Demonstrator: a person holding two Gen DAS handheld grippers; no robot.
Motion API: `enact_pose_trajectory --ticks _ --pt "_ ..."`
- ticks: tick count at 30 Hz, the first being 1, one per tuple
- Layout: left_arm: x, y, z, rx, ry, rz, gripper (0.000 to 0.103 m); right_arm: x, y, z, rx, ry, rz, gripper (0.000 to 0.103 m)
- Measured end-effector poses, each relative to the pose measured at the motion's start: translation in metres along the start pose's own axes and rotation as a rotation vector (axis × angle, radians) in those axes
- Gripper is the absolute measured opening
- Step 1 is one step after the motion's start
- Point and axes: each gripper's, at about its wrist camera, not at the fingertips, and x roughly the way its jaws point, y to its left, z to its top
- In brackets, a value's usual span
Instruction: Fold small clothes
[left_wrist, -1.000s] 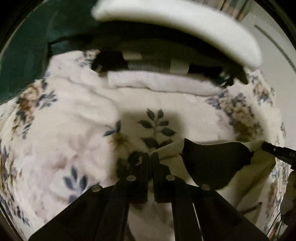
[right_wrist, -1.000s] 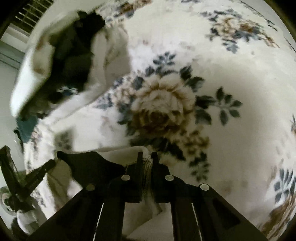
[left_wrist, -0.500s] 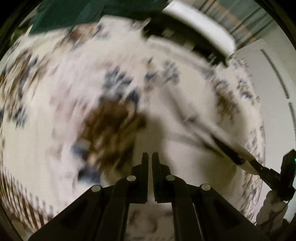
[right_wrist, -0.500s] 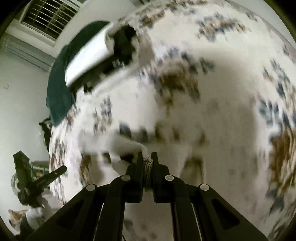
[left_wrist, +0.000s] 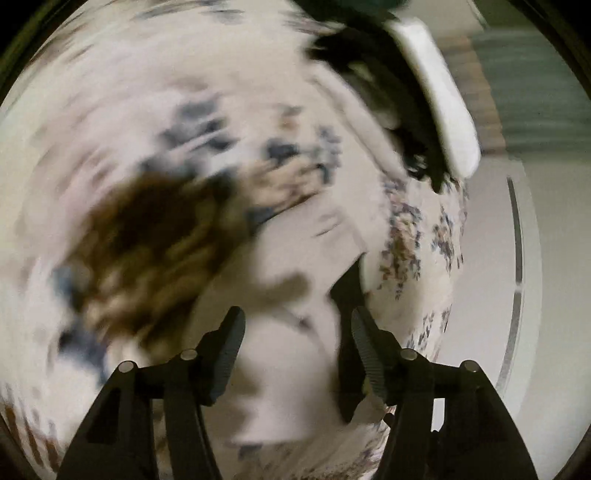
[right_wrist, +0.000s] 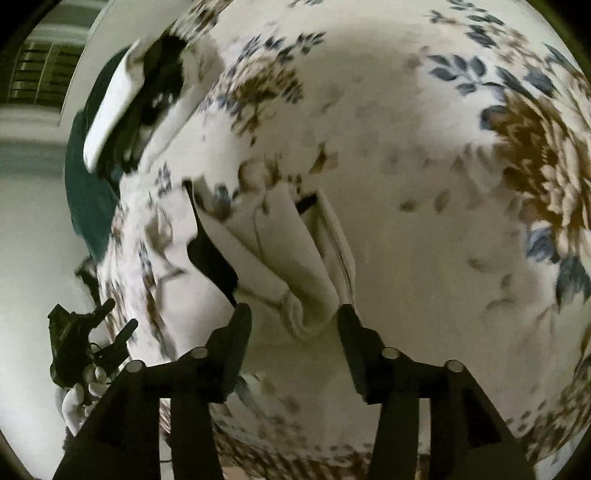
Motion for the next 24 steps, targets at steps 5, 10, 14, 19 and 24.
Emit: enact_pose_trajectory --ticks 5,10,14,19,24 --pt "0.068 -0.09 0.035 0.503 0.07 0.274 0.058 0.004 -0.003 0.032 0.075 -0.058 -0.013 0.054" --pt "0.164 -0.123 0.024 0.942 0.301 0.524 0.058 0.025 0.0 0.066 0.113 -0.044 -0.03 0.054" --pt "0.203 -0.121 0.01 1.101 0.393 0.629 0.057 0.036 0.006 0.078 0.078 -0.027 -0.064 0.054" --pt "0.201 -0.126 0.009 1.116 0.341 0.588 0.005 0.042 0.009 0.075 0.067 -0.009 -0.059 0.054" --pt "0.157 -0.124 -0.003 1.083 0.216 0.512 0.004 0.04 0.011 0.068 0.085 -0.01 -0.039 0.054"
